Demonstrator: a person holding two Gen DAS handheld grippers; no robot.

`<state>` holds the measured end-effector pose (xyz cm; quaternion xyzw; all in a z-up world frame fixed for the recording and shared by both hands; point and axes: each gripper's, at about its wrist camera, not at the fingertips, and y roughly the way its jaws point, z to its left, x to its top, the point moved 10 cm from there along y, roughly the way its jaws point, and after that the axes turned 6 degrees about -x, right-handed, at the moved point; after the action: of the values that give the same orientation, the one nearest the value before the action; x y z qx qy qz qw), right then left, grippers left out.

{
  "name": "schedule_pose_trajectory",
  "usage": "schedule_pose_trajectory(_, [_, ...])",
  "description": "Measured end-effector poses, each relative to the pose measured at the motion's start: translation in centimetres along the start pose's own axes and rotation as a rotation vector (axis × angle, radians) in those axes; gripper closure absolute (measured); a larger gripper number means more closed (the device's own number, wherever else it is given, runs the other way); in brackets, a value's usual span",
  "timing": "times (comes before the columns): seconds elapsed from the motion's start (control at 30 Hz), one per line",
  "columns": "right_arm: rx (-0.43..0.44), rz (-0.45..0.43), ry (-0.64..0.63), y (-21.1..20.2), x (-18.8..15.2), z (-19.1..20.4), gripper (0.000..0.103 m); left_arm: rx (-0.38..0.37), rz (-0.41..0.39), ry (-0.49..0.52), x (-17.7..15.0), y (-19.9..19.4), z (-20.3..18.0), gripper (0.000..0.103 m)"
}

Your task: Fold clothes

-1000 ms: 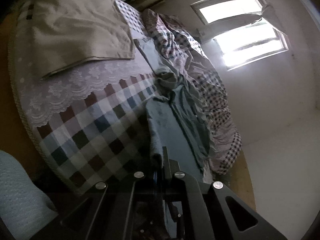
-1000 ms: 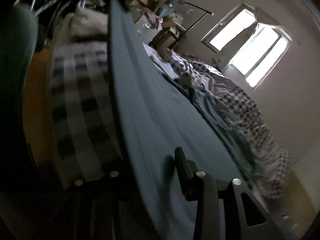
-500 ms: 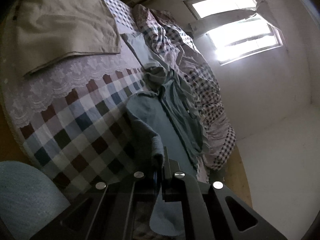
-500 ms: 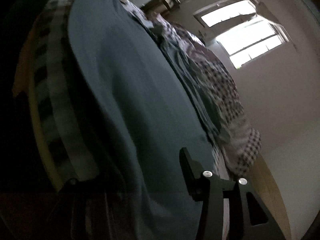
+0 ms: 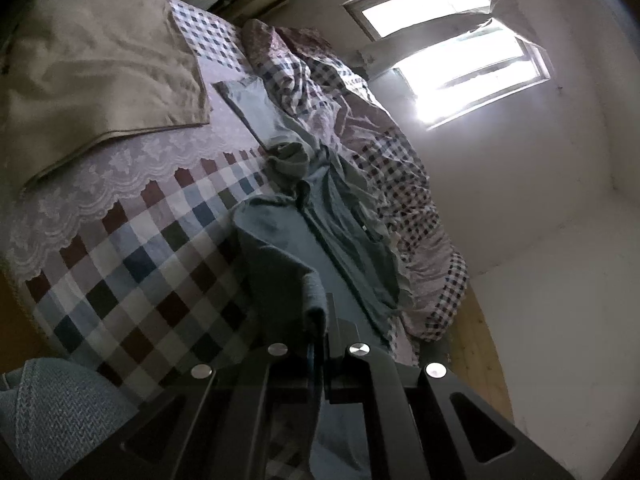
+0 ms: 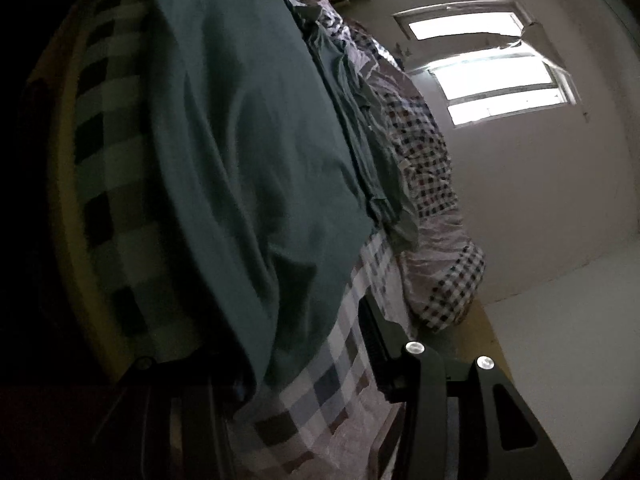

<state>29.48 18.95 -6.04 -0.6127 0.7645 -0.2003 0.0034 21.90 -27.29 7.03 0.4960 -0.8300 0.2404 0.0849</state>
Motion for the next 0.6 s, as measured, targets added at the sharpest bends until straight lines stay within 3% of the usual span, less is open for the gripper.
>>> schedule_pose_trajectory(0.17, [0.011,-0.02,-0.032,-0.9,-0.2,0.6,0.06,0.02,0.002,0.004,-0.1,0.4,0.4,0.102])
schedule_pose_trajectory(0.4, [-0.053,-0.063,-0.111,-2.1,0.1,1.5,0.06,0.05,0.018,0.009,-0.6,1.2,0.9,0.102])
schedule_pose_trajectory(0.5, [-0.019,-0.062,-0.135,-2.0,-0.2,2.5,0.061,0.052,0.018,0.011,-0.6,1.3,0.9,0.102])
schedule_pose_trajectory(0.6, [0.031,-0.049,-0.139,-1.8,-0.4,3.2,0.073,0.059,0.023,0.011,-0.8,1.4,1.1,0.102])
